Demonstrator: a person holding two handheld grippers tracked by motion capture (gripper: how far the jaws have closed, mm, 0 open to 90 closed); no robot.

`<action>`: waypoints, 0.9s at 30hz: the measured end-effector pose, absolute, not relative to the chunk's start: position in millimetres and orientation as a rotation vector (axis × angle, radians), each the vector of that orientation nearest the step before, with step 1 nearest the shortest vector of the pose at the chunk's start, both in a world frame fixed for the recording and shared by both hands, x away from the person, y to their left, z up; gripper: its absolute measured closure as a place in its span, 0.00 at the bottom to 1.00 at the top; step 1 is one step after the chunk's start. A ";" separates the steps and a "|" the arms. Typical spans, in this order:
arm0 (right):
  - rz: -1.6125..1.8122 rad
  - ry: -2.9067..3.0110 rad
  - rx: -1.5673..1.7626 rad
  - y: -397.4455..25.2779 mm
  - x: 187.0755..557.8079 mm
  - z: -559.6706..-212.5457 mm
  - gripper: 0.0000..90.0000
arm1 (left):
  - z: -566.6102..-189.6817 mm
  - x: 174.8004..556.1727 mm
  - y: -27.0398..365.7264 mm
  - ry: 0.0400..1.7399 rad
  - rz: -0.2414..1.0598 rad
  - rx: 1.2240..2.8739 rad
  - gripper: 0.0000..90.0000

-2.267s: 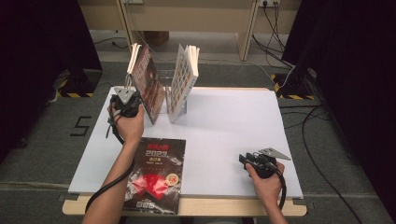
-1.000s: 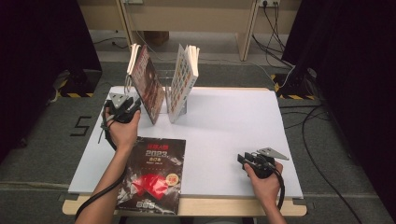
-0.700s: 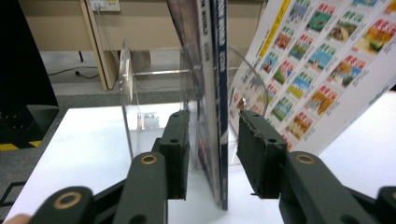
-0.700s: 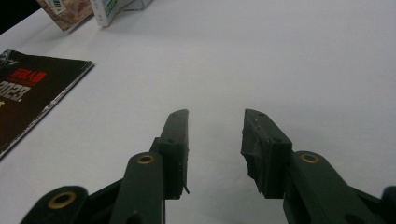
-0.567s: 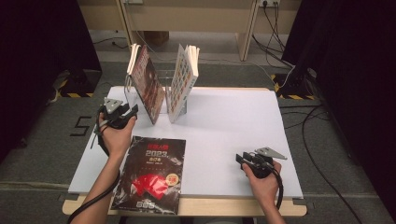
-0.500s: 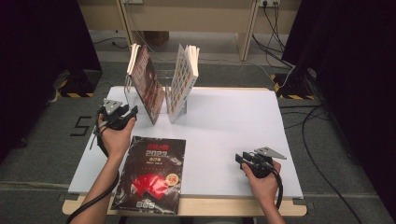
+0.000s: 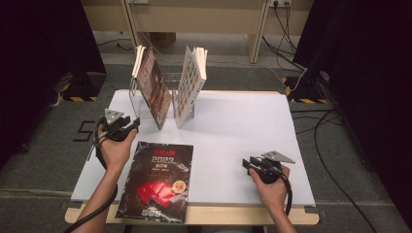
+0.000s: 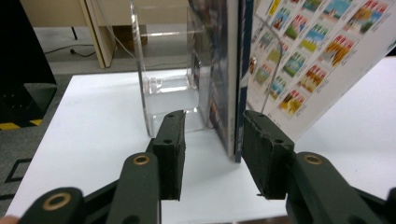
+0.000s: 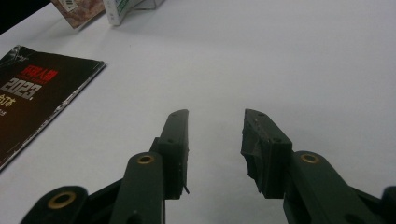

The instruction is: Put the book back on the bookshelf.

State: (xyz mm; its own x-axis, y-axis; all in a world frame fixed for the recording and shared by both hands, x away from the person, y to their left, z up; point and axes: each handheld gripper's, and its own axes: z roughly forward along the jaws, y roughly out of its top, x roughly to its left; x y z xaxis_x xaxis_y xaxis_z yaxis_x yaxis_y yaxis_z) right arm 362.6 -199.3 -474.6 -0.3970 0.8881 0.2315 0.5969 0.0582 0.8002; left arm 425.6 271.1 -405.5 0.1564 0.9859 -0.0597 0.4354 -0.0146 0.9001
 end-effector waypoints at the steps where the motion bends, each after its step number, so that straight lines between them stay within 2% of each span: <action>1: 1.264 2.023 1.487 -198.9 363.2 -474.3 0.68 | -407.3 424.7 272.6 1.410 0.817 1.591 0.66; 18: 1.254 2.090 1.472 -181.6 372.3 -472.2 0.69 | -440.2 410.7 283.9 1.470 0.744 1.648 0.65; 27: 1.247 2.134 1.462 -167.1 377.6 -473.8 0.69 | -453.2 405.9 292.1 1.511 0.643 1.691 0.65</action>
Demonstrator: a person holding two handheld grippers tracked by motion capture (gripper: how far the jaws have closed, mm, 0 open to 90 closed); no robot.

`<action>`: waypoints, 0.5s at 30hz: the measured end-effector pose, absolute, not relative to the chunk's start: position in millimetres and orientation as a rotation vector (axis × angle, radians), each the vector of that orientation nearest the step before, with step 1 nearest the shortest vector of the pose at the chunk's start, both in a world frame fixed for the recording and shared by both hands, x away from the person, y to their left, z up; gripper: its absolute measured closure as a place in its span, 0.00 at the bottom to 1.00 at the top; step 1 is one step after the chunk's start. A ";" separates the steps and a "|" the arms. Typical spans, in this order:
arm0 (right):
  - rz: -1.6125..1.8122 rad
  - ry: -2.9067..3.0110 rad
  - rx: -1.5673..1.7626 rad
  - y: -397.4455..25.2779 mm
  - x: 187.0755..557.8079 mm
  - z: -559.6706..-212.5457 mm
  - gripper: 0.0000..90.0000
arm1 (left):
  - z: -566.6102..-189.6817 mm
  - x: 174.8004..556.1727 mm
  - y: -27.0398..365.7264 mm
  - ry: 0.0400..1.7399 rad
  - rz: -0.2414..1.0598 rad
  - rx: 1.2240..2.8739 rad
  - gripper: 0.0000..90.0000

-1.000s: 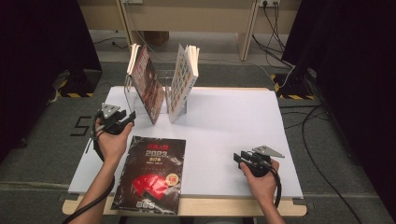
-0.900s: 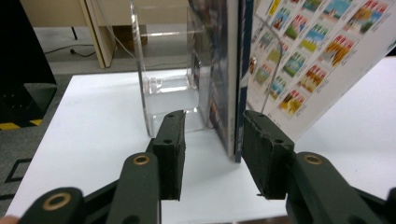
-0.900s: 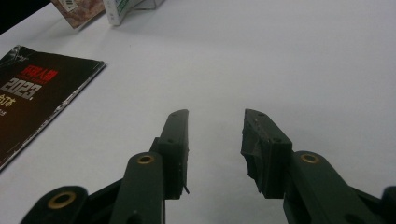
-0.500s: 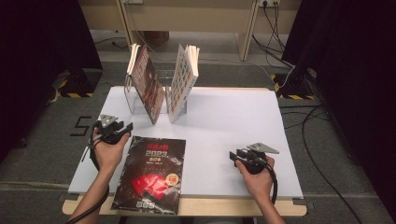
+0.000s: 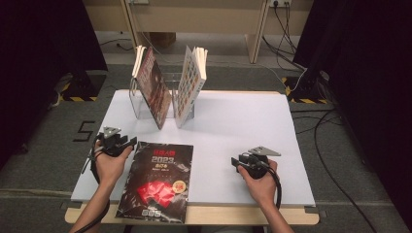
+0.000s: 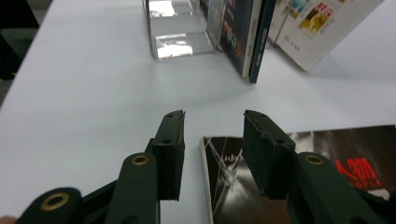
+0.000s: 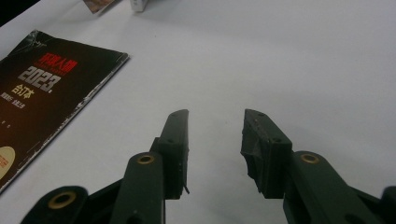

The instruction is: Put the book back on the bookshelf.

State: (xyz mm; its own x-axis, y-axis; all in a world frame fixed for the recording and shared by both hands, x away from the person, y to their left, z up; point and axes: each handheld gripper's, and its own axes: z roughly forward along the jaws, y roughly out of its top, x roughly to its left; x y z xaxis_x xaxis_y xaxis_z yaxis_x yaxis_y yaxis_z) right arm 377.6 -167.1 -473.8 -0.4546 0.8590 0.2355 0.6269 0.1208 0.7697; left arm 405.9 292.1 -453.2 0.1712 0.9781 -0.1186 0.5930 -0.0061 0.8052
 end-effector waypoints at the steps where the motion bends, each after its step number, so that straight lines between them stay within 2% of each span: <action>1: 1.244 2.140 1.467 -165.6 378.0 -474.0 0.69 | -455.1 405.3 293.2 1.515 0.635 1.699 0.65; 7: 1.234 2.167 1.459 -157.7 383.0 -476.0 0.69 | -463.8 400.0 301.1 1.529 0.601 1.720 0.68; 15: 1.224 2.200 1.456 -146.6 389.8 -476.1 0.69 | -470.4 394.2 308.1 1.546 0.580 1.781 0.82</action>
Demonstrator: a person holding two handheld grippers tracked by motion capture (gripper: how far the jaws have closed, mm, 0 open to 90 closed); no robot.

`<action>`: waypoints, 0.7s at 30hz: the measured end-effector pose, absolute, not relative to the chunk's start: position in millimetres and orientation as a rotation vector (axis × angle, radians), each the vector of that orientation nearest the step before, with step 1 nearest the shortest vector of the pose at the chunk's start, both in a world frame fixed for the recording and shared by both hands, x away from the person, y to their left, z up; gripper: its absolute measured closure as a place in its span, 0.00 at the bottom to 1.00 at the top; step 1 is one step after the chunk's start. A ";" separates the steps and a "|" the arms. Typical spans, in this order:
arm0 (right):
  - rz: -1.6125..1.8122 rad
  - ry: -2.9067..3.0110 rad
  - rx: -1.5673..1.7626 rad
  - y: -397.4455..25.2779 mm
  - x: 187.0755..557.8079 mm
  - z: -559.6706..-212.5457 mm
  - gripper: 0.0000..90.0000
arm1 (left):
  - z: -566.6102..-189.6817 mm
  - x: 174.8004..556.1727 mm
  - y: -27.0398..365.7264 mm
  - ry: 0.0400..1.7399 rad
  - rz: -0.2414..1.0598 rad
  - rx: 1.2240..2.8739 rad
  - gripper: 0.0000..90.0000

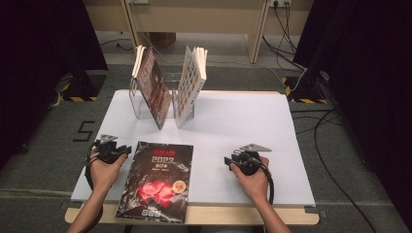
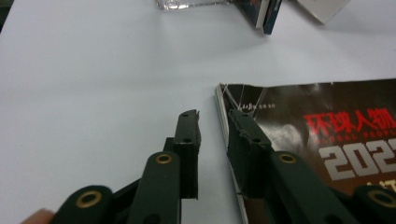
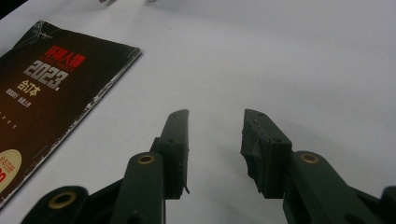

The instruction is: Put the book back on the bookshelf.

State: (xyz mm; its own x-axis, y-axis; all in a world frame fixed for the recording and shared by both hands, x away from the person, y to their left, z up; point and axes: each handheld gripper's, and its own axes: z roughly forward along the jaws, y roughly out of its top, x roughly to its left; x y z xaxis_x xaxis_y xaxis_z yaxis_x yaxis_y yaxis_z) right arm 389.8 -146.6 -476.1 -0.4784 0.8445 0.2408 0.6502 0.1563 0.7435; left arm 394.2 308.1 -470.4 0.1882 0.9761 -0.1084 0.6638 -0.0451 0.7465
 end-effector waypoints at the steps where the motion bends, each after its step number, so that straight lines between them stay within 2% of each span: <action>1: 1.221 2.204 1.461 -144.9 390.6 -476.1 0.69 | -471.4 393.5 308.6 1.551 0.575 1.786 0.83; 9: 1.214 2.239 1.454 -133.1 398.5 -476.0 0.70 | -482.3 391.1 307.4 1.559 0.509 1.858 0.94; 12: 1.215 2.246 1.461 -128.5 401.0 -475.2 0.70 | -487.0 391.6 304.8 1.565 0.466 1.892 0.96; 21: 1.199 2.256 1.480 -126.6 409.0 -476.0 0.69 | -485.6 389.4 299.3 1.570 0.464 1.912 0.99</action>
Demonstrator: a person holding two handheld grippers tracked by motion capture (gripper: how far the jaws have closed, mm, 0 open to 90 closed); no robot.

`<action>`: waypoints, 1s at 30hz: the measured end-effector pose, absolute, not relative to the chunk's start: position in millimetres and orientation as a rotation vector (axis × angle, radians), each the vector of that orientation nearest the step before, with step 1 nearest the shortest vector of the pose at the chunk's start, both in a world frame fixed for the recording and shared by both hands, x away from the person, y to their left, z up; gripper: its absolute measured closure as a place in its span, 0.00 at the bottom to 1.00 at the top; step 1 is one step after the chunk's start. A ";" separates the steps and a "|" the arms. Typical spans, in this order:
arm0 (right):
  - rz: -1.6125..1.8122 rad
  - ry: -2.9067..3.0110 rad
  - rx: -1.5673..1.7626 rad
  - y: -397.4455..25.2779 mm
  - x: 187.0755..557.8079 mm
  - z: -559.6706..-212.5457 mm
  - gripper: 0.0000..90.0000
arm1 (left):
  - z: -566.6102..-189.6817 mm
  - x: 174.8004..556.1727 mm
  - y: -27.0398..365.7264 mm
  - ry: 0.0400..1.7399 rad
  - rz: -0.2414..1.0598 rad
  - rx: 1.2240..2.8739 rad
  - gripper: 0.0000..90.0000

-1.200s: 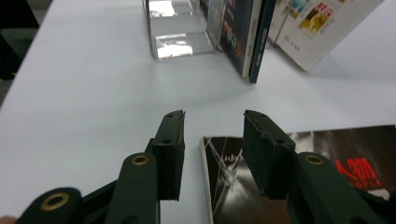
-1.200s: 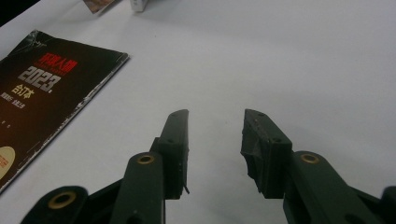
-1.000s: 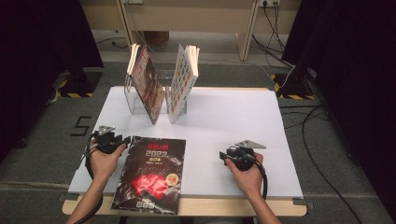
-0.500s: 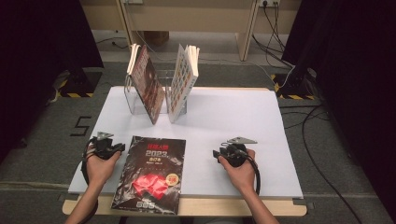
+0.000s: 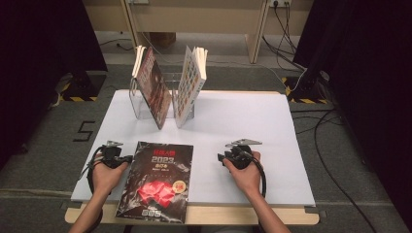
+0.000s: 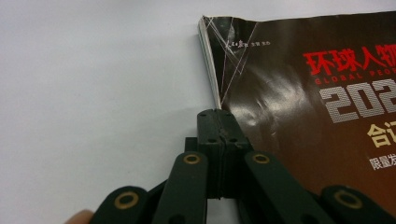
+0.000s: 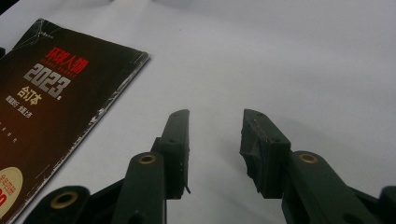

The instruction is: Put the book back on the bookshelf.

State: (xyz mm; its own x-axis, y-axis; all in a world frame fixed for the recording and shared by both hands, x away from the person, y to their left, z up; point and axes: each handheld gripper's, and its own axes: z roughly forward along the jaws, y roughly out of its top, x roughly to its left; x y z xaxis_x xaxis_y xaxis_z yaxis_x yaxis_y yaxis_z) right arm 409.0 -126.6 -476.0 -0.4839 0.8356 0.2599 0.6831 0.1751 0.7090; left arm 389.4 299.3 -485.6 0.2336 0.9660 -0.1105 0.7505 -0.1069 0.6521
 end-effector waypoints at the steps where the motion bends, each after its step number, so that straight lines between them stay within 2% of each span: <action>1: 1.197 2.256 1.483 -126.3 409.7 -476.3 0.69 | -485.1 389.0 297.5 1.569 0.481 1.930 0.99; 30: 1.132 2.351 1.527 -88.1 421.2 -481.2 0.67 | -478.7 369.3 251.6 1.548 0.397 2.018 0.99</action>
State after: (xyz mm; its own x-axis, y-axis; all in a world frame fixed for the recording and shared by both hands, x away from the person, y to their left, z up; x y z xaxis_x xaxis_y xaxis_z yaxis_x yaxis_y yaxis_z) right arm 421.2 -88.1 -481.2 -0.4844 0.8271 0.2850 0.7385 0.2120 0.6400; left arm 369.3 251.6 -478.7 0.2892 0.9520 -0.1003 0.7861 -0.1764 0.5924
